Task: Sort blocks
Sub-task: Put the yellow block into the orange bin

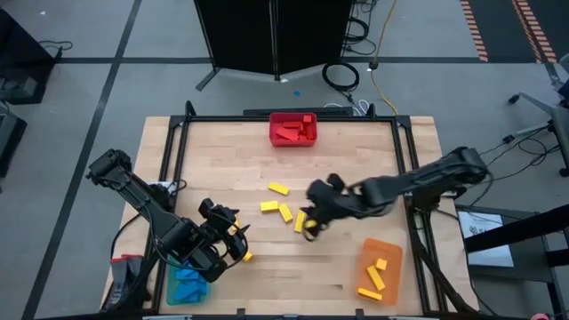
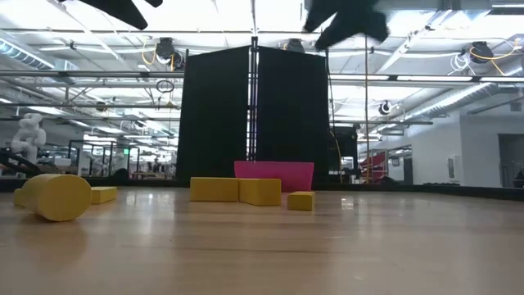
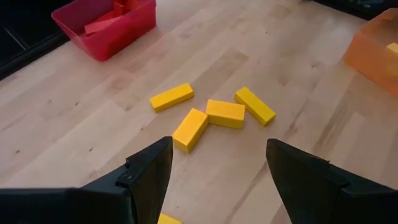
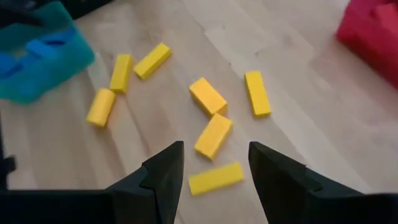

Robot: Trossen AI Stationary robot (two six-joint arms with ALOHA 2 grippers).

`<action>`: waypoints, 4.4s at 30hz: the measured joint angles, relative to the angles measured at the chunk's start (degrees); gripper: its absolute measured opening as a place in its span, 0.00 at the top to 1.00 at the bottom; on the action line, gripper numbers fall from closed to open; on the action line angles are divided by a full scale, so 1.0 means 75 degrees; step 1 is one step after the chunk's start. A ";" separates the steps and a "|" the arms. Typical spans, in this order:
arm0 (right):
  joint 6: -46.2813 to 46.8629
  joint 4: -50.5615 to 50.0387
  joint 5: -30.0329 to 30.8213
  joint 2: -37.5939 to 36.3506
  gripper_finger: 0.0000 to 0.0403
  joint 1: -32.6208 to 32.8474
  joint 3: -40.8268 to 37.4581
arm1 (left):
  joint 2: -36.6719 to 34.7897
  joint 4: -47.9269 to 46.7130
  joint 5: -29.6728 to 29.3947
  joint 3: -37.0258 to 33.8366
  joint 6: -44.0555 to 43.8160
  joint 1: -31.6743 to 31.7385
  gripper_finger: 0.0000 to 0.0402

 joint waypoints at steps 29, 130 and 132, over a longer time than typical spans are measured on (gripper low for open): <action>-0.0949 0.1702 -0.3582 0.3166 0.44 -0.1910 0.0570 | 0.0000 -0.0126 0.0534 0.0000 0.0021 -0.0023 0.34; -0.0340 -0.3139 -0.2334 0.1687 0.72 -0.1236 0.1935 | 0.0000 -0.0094 0.0243 0.0000 0.0023 -0.0023 0.34; 0.0000 -0.3786 -0.2003 0.1238 0.72 -0.0796 0.1938 | 0.0000 -0.0083 0.0243 0.0000 0.0023 -0.0023 0.34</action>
